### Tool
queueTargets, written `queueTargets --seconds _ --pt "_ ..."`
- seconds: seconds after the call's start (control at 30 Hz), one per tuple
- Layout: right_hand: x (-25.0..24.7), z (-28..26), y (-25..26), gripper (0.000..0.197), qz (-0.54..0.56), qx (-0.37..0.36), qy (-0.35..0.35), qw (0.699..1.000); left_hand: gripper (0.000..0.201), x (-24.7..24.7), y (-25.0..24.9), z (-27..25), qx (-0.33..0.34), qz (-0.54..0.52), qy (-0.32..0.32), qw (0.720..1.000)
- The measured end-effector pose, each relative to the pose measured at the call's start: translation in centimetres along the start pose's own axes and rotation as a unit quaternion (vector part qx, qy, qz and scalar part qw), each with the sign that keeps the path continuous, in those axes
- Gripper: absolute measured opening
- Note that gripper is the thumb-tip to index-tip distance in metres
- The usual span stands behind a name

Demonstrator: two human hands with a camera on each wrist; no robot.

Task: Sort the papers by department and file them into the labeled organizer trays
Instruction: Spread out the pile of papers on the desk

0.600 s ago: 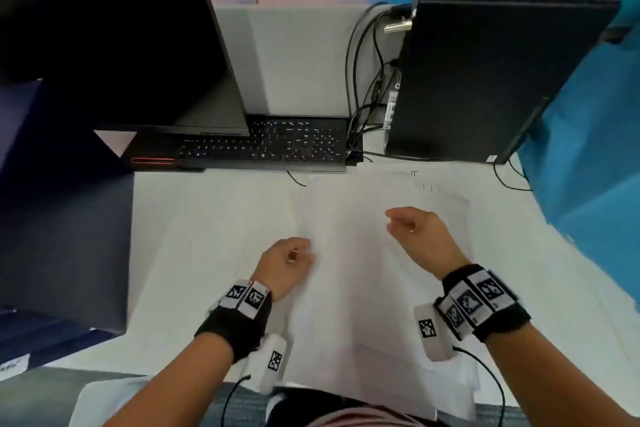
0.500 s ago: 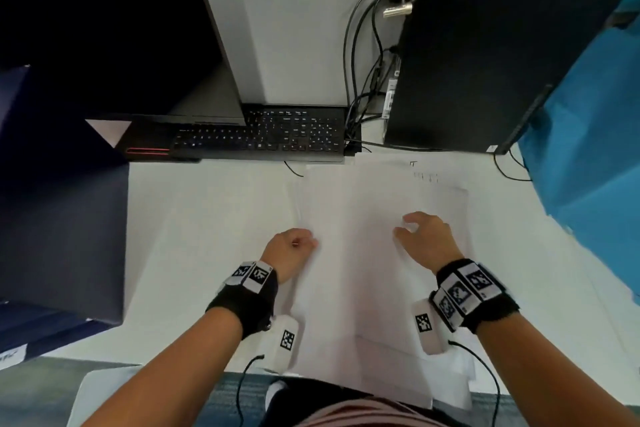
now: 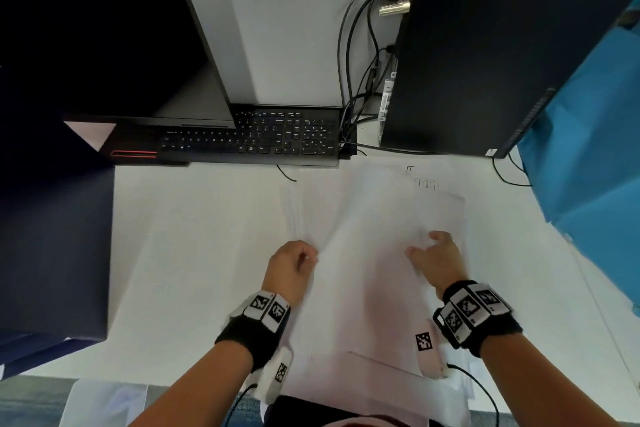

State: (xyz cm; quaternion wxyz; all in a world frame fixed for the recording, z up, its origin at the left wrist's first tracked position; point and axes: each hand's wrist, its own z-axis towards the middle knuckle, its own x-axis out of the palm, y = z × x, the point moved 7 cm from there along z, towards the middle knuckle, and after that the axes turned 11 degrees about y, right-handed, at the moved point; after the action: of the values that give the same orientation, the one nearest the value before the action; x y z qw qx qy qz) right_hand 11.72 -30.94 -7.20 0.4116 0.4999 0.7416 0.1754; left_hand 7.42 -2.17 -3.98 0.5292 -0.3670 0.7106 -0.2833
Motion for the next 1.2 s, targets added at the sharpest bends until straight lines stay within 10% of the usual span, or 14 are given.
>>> queueTargets --seconds 0.17,0.4,0.73,0.93,1.2 --pt "-1.6 0.5 0.1 0.077 0.083 0.006 -0.032 0.996 0.011 1.2 -1.6 -1.1 0.133 0.052 0.052 0.988" --pt "-3.4 1.8 0.2 0.009 0.165 -0.023 0.024 0.986 0.034 2.6 -3.1 -0.6 0.196 0.068 0.121 0.971" --pt "-6.5 2.2 -2.6 0.025 -0.023 0.074 -0.104 0.992 0.030 2.4 -1.5 5.4 0.006 0.028 0.095 0.995" --pt "-6.8 0.6 -0.2 0.013 0.022 -0.028 -0.166 0.986 0.045 5.7 -1.8 6.2 -0.142 -0.182 0.146 0.962" --pt "-7.0 -0.8 1.1 0.024 -0.007 -0.115 -0.212 0.970 0.002 4.3 -2.9 4.2 0.006 -0.062 0.148 0.987"
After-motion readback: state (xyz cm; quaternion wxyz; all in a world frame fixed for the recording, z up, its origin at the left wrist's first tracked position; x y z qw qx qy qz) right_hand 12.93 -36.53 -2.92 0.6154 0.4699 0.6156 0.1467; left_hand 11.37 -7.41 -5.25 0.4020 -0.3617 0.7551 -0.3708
